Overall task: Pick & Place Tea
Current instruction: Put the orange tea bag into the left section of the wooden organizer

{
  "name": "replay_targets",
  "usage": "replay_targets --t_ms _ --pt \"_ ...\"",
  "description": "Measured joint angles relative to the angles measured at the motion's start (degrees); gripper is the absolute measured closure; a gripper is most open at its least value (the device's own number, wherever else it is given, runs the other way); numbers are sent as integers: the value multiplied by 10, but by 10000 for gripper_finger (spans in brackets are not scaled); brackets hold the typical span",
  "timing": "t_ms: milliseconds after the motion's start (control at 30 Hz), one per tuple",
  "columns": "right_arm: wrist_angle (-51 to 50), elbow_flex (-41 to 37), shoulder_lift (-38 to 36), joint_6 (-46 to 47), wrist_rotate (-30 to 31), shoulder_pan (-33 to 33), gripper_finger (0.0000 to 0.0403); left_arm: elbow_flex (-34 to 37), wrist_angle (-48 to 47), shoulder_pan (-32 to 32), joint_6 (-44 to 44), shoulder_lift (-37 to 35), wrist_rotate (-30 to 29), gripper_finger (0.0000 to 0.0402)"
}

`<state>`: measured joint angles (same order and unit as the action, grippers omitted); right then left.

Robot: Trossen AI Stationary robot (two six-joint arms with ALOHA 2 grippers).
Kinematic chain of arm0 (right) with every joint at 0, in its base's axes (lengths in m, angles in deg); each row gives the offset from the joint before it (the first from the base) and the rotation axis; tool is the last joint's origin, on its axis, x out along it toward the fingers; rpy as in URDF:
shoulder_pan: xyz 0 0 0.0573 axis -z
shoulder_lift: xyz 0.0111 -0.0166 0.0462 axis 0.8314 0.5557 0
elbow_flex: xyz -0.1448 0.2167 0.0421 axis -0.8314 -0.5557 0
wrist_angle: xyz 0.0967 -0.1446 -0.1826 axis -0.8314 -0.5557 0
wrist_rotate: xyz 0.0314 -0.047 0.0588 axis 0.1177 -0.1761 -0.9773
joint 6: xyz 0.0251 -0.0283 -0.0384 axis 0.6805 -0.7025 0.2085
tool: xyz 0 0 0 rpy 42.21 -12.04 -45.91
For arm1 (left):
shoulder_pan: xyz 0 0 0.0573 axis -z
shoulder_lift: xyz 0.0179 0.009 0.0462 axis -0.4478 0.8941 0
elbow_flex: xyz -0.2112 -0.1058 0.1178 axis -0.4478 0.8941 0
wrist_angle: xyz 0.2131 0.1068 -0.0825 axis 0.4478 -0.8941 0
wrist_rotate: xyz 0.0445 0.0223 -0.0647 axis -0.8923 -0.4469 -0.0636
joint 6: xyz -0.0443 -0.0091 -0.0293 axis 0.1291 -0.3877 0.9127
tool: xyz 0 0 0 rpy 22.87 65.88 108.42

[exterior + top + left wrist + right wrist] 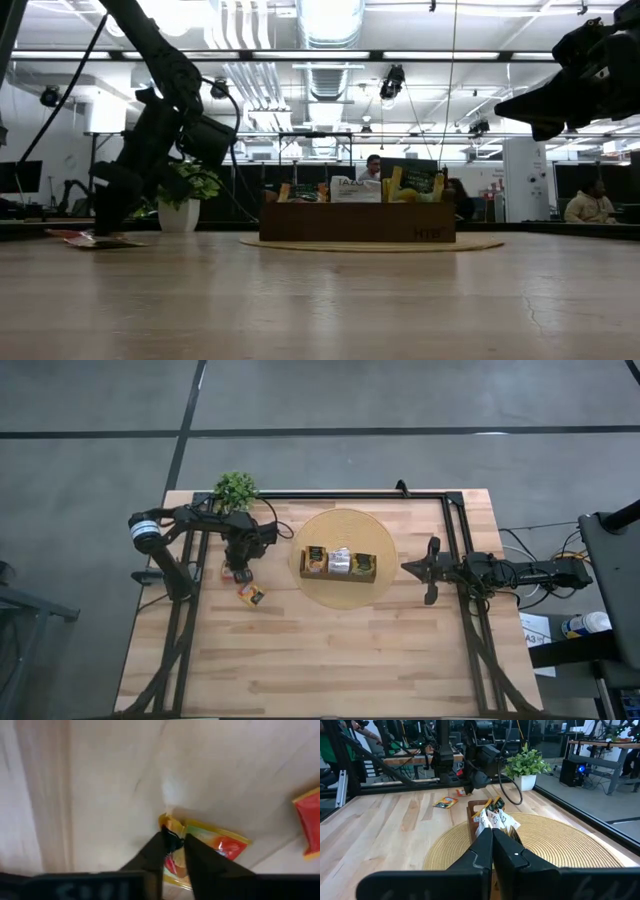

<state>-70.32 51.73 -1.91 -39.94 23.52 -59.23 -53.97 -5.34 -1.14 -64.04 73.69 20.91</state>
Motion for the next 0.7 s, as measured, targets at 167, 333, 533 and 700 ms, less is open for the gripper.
replay_targets --t_ms 167,333,533,700 --pt "0 0 0 0 0 0 394 -4 -2 1 26 0 -20 394" --pt "0 0 0 0 0 0 394 -36 -38 1 55 -7 -37 400" --pt "0 0 0 0 0 0 394 -95 -41 7 90 -46 -51 401" --pt "0 0 0 0 0 0 394 -159 -55 28 118 -68 -54 401"
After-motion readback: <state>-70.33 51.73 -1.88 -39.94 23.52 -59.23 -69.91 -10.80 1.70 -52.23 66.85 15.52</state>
